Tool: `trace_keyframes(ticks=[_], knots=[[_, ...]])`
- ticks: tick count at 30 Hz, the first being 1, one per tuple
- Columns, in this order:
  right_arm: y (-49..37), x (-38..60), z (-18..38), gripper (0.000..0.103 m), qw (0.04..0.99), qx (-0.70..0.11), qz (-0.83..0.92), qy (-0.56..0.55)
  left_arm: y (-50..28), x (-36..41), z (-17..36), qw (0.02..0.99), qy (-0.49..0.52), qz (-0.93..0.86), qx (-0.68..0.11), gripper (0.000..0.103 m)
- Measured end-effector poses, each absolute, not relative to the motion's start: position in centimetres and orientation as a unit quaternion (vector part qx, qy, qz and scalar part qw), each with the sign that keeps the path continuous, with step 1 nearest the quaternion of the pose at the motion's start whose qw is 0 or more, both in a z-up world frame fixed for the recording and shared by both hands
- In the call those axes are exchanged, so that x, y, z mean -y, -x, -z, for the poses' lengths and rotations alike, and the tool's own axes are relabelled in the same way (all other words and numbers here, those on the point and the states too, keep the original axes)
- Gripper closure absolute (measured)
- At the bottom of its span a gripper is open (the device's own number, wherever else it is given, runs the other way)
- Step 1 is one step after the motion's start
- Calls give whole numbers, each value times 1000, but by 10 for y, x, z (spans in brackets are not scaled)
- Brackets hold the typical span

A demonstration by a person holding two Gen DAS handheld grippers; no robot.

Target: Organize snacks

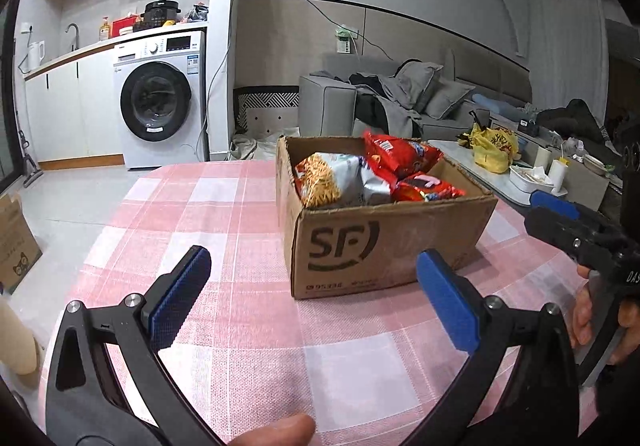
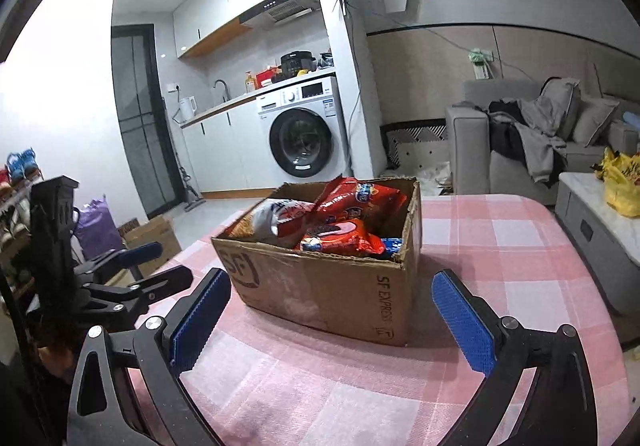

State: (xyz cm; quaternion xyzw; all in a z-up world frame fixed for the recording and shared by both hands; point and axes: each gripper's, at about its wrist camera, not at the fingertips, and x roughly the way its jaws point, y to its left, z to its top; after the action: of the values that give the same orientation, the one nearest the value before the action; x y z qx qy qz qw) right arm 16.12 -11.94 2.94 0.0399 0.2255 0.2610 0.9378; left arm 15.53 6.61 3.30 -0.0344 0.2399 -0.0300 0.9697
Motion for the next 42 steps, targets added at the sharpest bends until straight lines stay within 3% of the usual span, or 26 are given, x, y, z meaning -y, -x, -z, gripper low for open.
trace_keyframes(ticks=[42], knots=[[-156,120,-13,0,950,-195,-244,-28,-159,-62,-21,976,31,5,-214,0]])
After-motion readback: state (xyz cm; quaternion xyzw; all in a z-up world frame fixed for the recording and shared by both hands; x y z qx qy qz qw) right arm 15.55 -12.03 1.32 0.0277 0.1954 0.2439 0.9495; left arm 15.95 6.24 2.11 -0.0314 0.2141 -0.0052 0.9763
